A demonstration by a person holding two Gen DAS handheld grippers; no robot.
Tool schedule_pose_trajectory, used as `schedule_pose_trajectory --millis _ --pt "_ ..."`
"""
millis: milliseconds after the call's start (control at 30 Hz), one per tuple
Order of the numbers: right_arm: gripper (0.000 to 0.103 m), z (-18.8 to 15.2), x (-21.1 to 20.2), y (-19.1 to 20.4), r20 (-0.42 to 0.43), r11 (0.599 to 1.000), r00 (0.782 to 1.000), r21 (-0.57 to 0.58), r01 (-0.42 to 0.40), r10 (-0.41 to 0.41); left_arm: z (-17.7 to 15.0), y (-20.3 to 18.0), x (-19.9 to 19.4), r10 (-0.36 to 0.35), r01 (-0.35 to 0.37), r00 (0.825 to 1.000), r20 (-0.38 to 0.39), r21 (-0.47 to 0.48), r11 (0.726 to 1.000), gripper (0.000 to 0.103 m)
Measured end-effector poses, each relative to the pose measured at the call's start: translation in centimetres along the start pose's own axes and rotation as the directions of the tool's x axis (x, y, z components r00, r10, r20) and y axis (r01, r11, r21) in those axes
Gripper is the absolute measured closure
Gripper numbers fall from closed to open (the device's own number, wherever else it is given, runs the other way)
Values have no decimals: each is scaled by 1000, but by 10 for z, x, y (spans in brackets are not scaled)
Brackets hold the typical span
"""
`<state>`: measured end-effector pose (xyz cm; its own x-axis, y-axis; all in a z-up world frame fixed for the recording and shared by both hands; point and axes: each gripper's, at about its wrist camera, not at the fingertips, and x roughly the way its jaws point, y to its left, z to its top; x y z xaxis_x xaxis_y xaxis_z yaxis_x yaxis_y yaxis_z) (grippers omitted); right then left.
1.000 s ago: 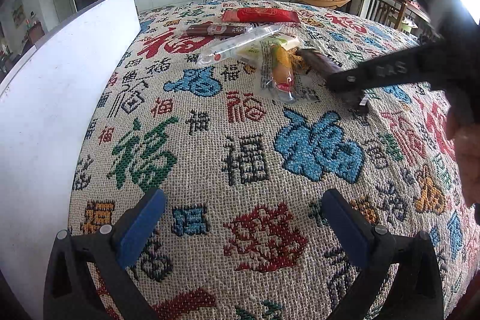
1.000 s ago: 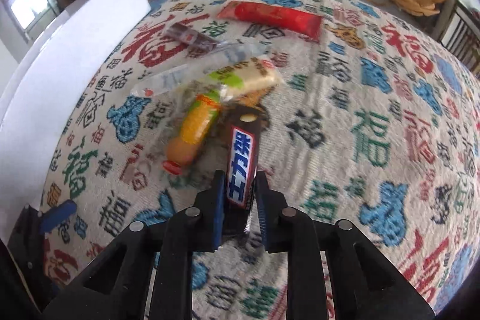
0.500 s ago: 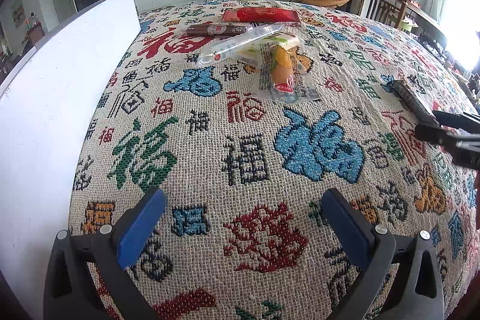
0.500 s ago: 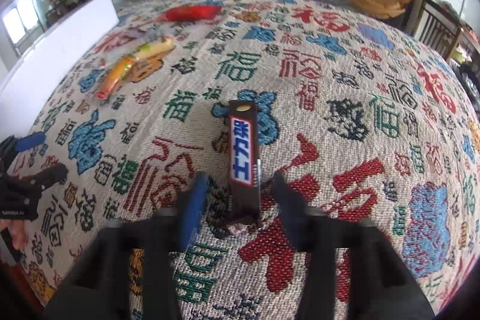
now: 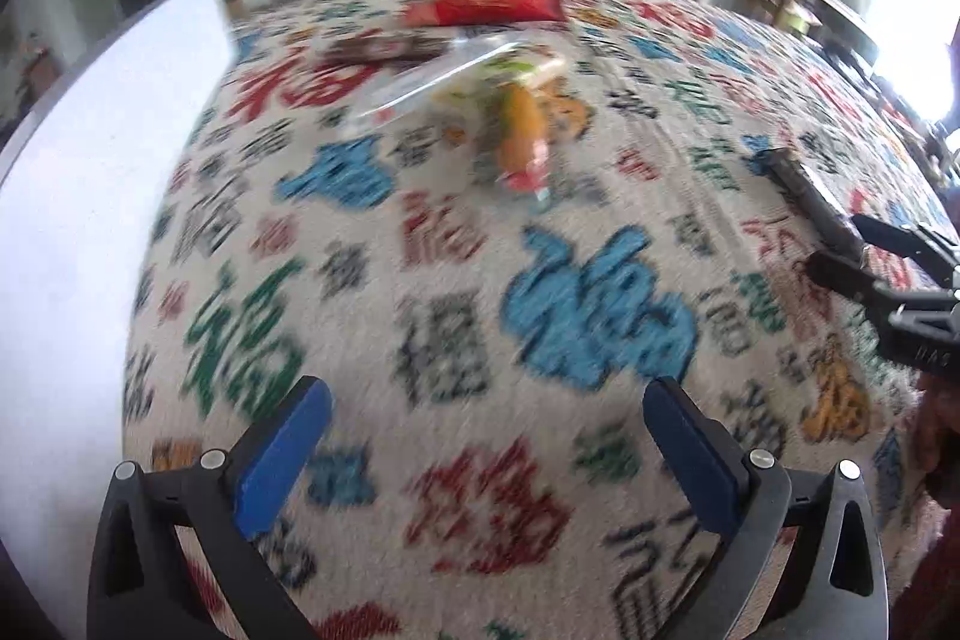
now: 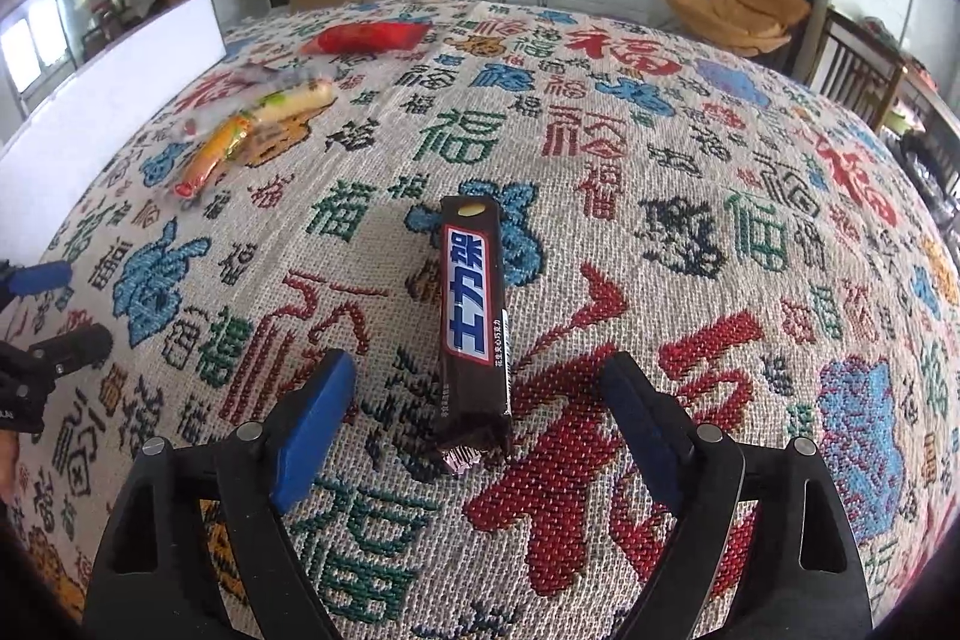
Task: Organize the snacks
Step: 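Grasp the clear-wrapped corn snack with the left tool while the right tool holds the chocolate bar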
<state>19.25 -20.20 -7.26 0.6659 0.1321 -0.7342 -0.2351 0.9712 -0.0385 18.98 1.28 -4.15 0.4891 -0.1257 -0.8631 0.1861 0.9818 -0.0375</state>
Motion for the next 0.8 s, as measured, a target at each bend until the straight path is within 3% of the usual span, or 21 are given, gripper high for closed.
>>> schedule_pose_trajectory --millis 100,267,367,400,433,600,700,800 --pt "16 1 3 0 0 1000 1000 -1 1 -1 43 -8 9 27 -28 999 21 31 999 0" --pt "16 1 3 0 0 1000 1000 0 0 0 85 -10 56 59 -59 996 -62 1 998 0" --pt "16 1 3 0 -1 1000 1000 0 -1 1 88 -7 54 51 -51 999 -7 -37 998 20" --pt "16 1 3 0 -1 1000 1000 1 -2 2 86 -6 49 46 -45 999 16 -47 998 41" --pt "16 1 3 -1 -1 1000 1000 2 -3 3 84 -5 46 61 -60 998 25 -49 997 51" --pt "15 2 3 -2 -1 1000 1000 7 -8 8 46 3 23 26 -25 999 37 -52 998 57" --pt "15 2 4 -2 -1 1000 1000 7 -9 9 7 8 -4 -64 65 998 9 -83 994 57" --pt "15 2 3 -2 -1 1000 1000 6 -8 8 -28 3 -26 -125 123 992 -19 -83 989 50"
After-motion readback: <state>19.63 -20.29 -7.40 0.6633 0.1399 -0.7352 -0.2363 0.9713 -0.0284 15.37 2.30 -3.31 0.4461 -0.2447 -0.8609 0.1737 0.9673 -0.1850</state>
